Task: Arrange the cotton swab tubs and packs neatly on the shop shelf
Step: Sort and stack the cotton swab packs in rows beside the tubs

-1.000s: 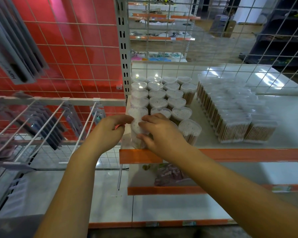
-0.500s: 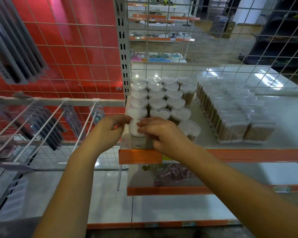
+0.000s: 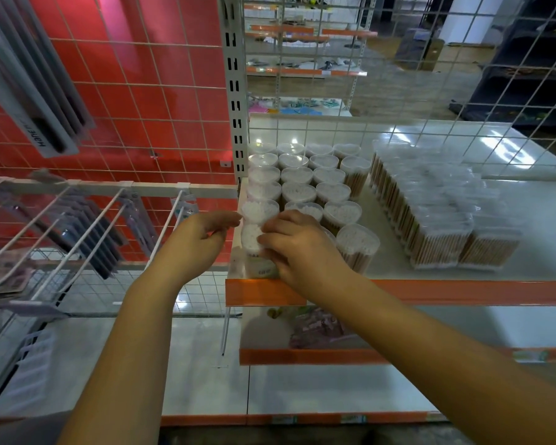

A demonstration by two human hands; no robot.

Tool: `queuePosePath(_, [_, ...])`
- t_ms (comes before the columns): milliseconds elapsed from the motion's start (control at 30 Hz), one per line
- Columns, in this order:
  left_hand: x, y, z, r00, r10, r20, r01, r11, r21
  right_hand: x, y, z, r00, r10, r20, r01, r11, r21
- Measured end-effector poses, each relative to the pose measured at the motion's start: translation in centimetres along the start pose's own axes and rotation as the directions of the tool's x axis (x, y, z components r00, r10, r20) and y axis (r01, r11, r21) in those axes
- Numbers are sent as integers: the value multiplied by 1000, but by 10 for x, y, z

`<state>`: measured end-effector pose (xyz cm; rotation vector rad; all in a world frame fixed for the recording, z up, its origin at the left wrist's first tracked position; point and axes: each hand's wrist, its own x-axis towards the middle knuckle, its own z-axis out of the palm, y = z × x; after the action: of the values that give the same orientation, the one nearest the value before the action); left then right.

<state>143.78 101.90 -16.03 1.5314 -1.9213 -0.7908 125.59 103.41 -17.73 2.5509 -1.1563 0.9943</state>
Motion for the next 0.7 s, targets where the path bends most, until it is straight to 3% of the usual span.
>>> queuePosePath(200, [0,2,4,1000,10,19,-10,1000,9,2,10,0,999,-24,-24,25,999,38])
queuePosePath(533, [0,-3,7,999,-8,-32,5,996,-89,2,-2,-7,988,149,28,-146,987,-71])
queuePosePath(700, [3,-5,7,1000,-25,-11,23,995,-101,2,1,-1,994,75,74,-69,995,-77])
